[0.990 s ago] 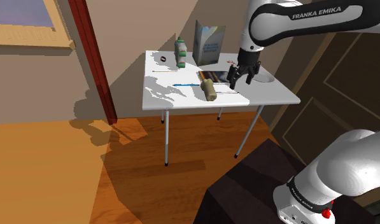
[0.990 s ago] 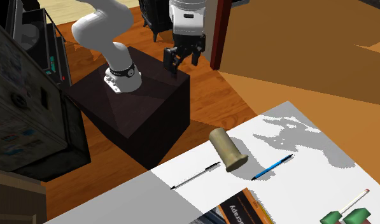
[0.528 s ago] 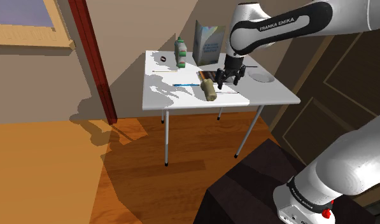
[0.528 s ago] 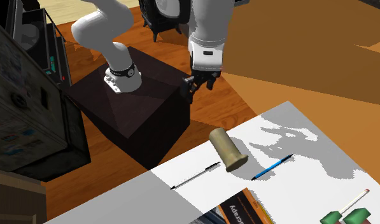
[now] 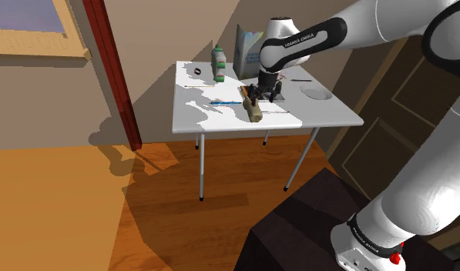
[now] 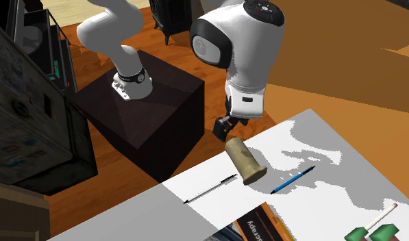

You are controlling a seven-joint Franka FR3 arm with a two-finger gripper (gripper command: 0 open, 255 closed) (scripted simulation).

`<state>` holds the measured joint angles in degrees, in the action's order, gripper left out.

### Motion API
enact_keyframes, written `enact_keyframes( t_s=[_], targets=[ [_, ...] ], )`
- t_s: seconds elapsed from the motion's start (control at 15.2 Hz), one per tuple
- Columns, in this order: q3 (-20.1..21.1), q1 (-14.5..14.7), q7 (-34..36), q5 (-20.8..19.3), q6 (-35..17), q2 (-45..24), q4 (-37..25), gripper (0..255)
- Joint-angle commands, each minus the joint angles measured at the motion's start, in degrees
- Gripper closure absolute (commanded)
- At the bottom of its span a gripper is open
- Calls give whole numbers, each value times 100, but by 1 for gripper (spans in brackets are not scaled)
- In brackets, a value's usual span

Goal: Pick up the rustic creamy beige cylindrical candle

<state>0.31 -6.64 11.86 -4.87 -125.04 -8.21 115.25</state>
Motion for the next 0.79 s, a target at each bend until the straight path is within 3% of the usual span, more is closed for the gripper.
enact_keyframes(
  t_s=[0.0, 0.26, 0.73],
  targets=[
    [-32, -30, 29, 2, -112, -410, -349, 0],
    [-88, -86, 79, 28, -231, -1260, -1174, 0],
    [-95, -85, 116, 6, -672, -1534, -1007, 0]
  ],
)
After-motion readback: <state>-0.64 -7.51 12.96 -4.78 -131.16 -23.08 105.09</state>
